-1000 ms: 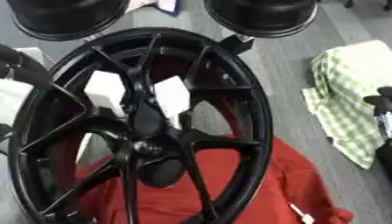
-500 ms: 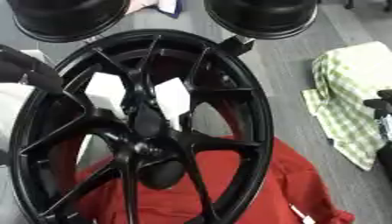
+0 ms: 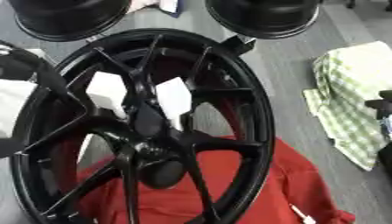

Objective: Pull the pin out of the wheel hub.

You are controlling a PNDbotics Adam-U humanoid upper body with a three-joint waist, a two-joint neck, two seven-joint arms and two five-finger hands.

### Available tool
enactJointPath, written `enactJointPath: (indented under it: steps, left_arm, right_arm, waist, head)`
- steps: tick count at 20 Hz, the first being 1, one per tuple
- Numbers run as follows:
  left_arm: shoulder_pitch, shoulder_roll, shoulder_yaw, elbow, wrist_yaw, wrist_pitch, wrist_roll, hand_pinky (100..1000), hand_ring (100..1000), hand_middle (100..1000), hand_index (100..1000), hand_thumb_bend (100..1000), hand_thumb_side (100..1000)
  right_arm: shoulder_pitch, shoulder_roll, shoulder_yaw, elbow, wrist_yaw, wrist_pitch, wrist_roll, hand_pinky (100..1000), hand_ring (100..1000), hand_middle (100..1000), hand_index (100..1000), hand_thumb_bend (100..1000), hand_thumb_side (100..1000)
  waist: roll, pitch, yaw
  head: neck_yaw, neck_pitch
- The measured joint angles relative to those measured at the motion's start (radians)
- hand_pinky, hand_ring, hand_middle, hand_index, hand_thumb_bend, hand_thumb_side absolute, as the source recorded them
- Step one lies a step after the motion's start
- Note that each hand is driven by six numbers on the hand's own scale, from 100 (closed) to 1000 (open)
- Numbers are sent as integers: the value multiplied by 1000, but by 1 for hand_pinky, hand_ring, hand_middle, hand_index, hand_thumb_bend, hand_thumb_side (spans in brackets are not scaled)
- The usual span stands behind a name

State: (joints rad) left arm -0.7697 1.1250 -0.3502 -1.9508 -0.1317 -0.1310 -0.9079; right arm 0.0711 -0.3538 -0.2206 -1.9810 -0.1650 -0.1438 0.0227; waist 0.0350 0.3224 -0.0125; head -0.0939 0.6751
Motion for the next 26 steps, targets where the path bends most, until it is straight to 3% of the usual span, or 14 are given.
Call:
enactJointPath:
  steps: [2,6,7,8,14,21,26]
  left_arm:
    - [-7,-6,-17,9,33,24,0,886,885,862,929,278,578]
    - [-39,-24,-27,30,44,91,17,876,865,836,916,256,513]
    - [-50,-32,-27,37,38,115,38,873,861,833,911,204,557]
    - [-62,-42,-27,44,28,141,63,869,854,827,905,227,494]
    - [-157,-118,-79,93,-8,285,183,870,848,829,908,193,507]
    - [-223,-188,-131,139,-51,359,198,878,857,842,915,219,528]
    - [-241,-223,-153,177,-54,372,145,910,891,873,933,383,719]
  right_arm:
    - [0,3,1,0,0,2,2,878,714,538,693,125,251]
    - [0,6,5,0,1,5,4,878,713,538,693,123,253]
    - [0,7,5,0,1,6,5,878,713,538,693,123,254]
    - [-1,8,5,0,1,8,5,878,714,538,693,123,254]
    - [-1,16,6,0,1,15,11,879,714,538,694,122,256]
    - [-7,24,6,0,1,23,14,879,714,537,694,120,259]
    - [-10,25,6,0,1,27,17,880,714,537,694,118,261]
  waist:
    - [0,2,-1]
    - [0,4,-2]
    - [0,4,-2]
    - [0,4,-2]
    - [-1,5,-10]
    - [0,11,-15]
    - [2,15,-21]
  head:
    - [3,0]
    - [5,0]
    - [5,0]
    - [5,0]
    - [10,-1]
    - [13,-1]
    - [16,-1]
